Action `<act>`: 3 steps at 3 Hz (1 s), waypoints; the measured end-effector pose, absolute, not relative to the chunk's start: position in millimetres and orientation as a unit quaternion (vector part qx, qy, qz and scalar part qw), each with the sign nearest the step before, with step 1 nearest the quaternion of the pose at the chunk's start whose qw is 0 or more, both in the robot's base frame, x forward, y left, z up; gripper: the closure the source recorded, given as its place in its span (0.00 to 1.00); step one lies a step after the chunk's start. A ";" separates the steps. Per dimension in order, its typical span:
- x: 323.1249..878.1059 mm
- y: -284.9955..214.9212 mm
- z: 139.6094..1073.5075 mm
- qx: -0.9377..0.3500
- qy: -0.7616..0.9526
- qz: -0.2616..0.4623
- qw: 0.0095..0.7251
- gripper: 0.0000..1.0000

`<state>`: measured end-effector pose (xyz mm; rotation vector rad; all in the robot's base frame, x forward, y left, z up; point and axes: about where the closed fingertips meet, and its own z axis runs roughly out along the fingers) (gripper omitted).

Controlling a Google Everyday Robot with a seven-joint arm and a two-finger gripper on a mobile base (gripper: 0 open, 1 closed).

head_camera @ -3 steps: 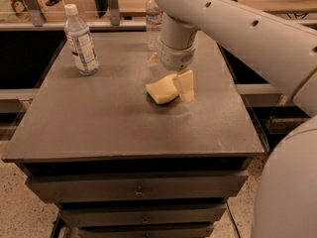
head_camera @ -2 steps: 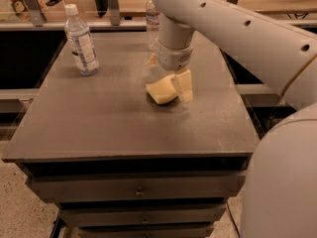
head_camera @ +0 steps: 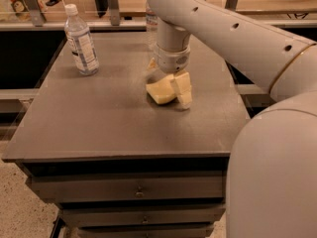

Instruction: Move sponge near blue plastic bottle

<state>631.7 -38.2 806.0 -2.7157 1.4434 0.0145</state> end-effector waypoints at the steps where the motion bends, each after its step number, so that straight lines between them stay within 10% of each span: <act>1: 633.0 -46.4 805.7 -0.877 0.480 0.005 0.030 0.18; 3: 632.3 -56.9 815.7 -0.872 0.489 0.007 0.035 0.64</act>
Offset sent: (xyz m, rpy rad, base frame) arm -0.0057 -0.0325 0.0148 0.0035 0.0201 -0.0675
